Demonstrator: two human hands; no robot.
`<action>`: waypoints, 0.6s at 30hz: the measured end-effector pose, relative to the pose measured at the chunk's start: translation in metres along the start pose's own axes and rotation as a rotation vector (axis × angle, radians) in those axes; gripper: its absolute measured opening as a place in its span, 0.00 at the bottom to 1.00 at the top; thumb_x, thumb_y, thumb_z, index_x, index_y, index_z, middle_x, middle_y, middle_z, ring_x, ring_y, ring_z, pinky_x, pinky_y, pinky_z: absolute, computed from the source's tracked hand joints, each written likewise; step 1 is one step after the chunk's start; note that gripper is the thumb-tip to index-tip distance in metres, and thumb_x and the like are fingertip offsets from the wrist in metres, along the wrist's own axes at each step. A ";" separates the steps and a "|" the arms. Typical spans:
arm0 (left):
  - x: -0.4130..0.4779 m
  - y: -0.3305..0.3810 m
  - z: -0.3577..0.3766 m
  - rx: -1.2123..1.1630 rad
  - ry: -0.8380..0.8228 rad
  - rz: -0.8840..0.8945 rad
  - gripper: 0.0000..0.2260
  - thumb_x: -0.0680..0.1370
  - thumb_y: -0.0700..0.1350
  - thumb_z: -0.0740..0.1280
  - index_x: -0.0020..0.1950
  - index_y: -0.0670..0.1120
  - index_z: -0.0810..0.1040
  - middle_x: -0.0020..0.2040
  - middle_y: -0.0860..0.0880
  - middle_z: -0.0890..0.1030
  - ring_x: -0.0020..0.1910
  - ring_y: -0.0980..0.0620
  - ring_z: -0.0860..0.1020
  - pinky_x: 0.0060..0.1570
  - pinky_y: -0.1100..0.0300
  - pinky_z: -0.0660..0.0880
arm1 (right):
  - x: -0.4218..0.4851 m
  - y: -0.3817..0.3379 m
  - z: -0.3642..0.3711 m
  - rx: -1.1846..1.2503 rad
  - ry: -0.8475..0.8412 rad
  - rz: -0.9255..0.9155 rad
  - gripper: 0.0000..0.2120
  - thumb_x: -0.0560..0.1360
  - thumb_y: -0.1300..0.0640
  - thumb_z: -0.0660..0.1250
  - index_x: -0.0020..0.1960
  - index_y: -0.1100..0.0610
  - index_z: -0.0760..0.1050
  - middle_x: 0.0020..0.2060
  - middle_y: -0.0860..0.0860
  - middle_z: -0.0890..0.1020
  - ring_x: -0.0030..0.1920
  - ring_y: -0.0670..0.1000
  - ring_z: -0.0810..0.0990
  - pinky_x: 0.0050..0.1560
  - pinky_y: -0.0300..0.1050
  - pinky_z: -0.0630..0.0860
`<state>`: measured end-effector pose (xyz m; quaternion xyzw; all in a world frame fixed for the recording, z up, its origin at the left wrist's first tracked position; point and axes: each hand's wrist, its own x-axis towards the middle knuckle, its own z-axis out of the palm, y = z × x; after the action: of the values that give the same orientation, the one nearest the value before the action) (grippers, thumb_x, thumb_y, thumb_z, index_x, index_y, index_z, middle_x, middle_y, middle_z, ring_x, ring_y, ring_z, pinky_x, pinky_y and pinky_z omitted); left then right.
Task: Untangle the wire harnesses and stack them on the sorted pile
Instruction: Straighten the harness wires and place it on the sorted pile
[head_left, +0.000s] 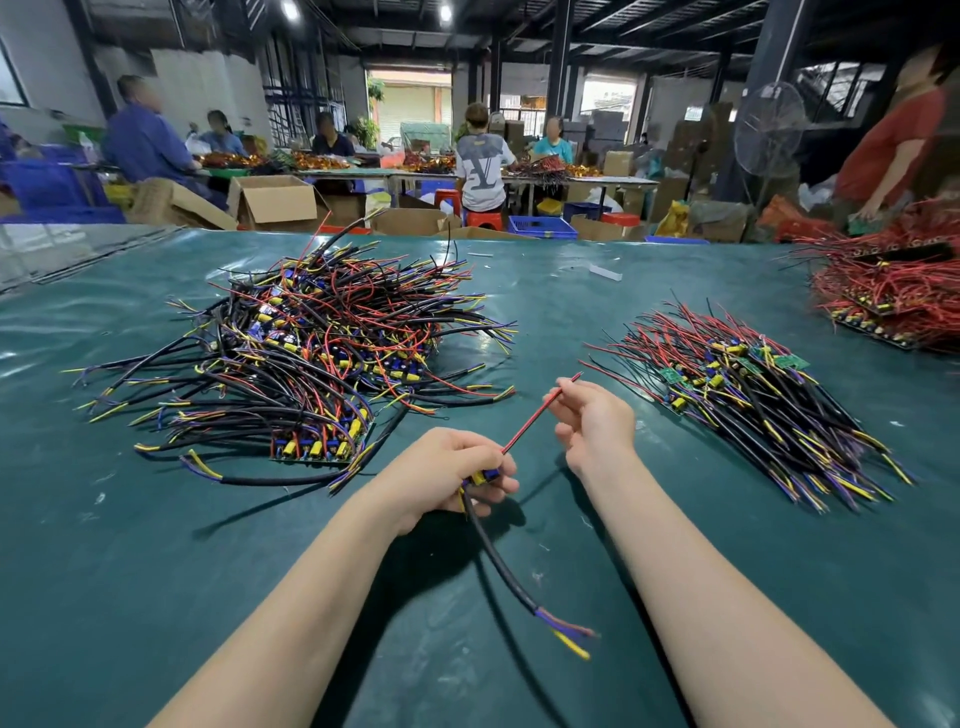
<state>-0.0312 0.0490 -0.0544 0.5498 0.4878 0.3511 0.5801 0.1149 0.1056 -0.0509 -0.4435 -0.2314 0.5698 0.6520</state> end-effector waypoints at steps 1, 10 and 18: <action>0.000 0.000 0.000 -0.005 -0.015 0.007 0.12 0.77 0.37 0.60 0.36 0.44 0.78 0.31 0.50 0.82 0.27 0.58 0.77 0.28 0.66 0.75 | 0.000 -0.001 0.001 0.004 0.003 -0.003 0.09 0.74 0.67 0.62 0.37 0.57 0.72 0.18 0.47 0.76 0.20 0.41 0.77 0.17 0.28 0.57; -0.002 0.002 0.002 0.244 -0.091 0.205 0.15 0.78 0.38 0.62 0.37 0.53 0.81 0.28 0.60 0.77 0.30 0.65 0.71 0.32 0.74 0.66 | 0.011 0.001 -0.007 0.007 0.158 -0.035 0.15 0.74 0.65 0.58 0.28 0.61 0.68 0.12 0.46 0.65 0.13 0.42 0.58 0.16 0.29 0.51; -0.001 0.002 -0.019 -0.105 0.218 0.165 0.12 0.77 0.39 0.64 0.37 0.50 0.82 0.29 0.57 0.80 0.30 0.64 0.76 0.37 0.64 0.66 | 0.000 0.007 -0.004 -0.402 -0.167 -0.008 0.24 0.80 0.46 0.54 0.34 0.59 0.75 0.19 0.47 0.75 0.18 0.42 0.71 0.22 0.33 0.63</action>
<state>-0.0493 0.0543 -0.0513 0.5155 0.4819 0.4803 0.5209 0.1145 0.1044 -0.0584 -0.5150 -0.3952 0.5443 0.5313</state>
